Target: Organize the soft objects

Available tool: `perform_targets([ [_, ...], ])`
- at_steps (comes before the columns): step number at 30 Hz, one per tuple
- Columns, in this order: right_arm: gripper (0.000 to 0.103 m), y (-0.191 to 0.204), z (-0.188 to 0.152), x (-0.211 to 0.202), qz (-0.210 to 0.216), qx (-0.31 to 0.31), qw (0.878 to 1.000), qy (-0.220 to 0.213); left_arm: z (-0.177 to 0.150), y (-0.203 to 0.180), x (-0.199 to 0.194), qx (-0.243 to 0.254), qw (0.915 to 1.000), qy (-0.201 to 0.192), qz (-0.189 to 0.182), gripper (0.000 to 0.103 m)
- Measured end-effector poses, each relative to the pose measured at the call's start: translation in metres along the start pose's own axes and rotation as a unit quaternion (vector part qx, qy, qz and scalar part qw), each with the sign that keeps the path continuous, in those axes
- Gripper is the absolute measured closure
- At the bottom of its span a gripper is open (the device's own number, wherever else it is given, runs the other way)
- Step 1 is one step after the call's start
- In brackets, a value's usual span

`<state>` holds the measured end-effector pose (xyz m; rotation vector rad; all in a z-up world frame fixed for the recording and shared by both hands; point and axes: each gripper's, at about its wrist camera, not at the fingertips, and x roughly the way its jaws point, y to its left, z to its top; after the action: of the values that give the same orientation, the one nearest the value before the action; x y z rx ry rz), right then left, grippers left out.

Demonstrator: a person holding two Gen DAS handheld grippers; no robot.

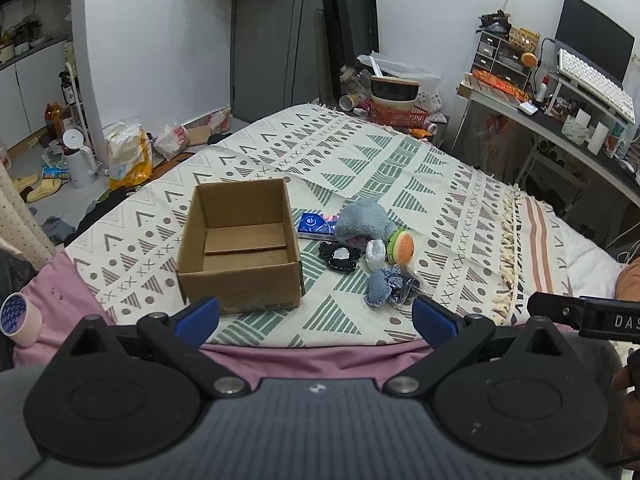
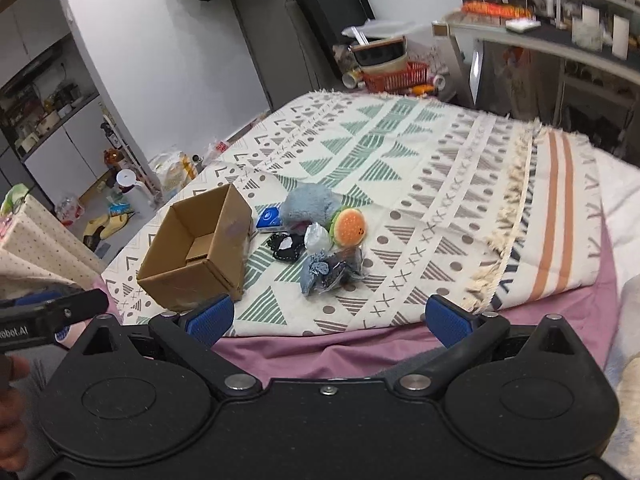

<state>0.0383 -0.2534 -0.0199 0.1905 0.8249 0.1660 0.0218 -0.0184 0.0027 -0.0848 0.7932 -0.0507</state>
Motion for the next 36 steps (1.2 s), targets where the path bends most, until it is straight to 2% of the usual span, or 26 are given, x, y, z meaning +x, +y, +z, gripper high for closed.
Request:
perform_targets([
  [11,0.001,-0.013,0.016,0.048,0.006,0.039,0.999,0.019,0.01,-0.008,0.054,-0.011,0.9993,0.02,-0.028,0.004],
  [14,0.008,-0.018,0.022,0.064,0.009,0.053,0.998,0.027,0.014,-0.011,0.069,-0.014,0.9989,0.025,-0.037,0.004],
  [21,0.016,-0.035,0.031,0.098,0.01,0.103,0.993,0.05,0.022,-0.02,0.106,-0.02,0.9975,0.042,-0.053,0.008],
  [25,0.026,-0.044,0.033,0.118,0.013,0.137,0.988,0.063,0.025,-0.023,0.13,-0.032,0.9958,0.058,-0.063,0.013],
  [31,0.031,-0.057,0.031,0.154,0.02,0.195,0.977,0.083,0.024,-0.028,0.171,-0.043,0.9922,0.092,-0.072,0.021],
  [36,0.032,-0.069,0.026,0.18,0.028,0.231,0.967,0.1,0.022,-0.031,0.2,-0.047,0.9906,0.105,-0.074,0.022],
])
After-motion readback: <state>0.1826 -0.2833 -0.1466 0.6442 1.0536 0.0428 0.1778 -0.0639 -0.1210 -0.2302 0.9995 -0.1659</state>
